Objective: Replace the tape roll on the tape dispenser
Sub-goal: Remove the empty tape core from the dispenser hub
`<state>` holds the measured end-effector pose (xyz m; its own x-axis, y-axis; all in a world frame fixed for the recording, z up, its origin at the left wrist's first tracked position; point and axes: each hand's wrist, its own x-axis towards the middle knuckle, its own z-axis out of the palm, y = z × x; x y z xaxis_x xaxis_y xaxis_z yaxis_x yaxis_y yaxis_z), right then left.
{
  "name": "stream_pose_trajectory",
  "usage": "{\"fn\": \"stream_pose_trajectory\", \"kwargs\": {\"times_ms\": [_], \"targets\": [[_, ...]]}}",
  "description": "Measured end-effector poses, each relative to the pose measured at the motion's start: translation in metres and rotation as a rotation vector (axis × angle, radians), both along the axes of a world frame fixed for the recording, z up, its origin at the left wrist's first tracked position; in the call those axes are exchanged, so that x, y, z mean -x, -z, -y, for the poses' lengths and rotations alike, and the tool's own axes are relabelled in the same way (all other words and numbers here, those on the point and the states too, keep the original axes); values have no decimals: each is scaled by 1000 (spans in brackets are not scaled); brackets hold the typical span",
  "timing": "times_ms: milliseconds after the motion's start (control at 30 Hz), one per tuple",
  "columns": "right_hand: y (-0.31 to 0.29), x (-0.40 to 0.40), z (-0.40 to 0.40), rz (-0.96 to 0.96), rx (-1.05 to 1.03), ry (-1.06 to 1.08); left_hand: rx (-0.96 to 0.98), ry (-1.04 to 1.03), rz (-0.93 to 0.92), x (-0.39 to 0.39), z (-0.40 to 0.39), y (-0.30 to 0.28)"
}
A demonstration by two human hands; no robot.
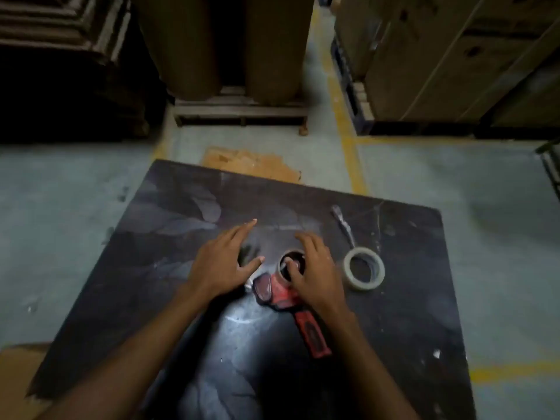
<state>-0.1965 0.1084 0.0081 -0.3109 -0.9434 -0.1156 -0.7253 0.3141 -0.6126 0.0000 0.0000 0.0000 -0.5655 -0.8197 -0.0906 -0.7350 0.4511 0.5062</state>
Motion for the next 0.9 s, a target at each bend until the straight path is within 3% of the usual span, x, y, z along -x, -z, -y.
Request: {"fn": "stream_pose_trajectory", "kwargs": {"times_ms": [300,700,900], "targets": [[75,3,-43,180,-29,119,-57,36,65,1,-48,74],[101,-49,-54,351,136,167,38,-15,79,-39,-65,78],[95,-48,-32,564,120,427,-223,-162,-129,-29,-42,81]]}}
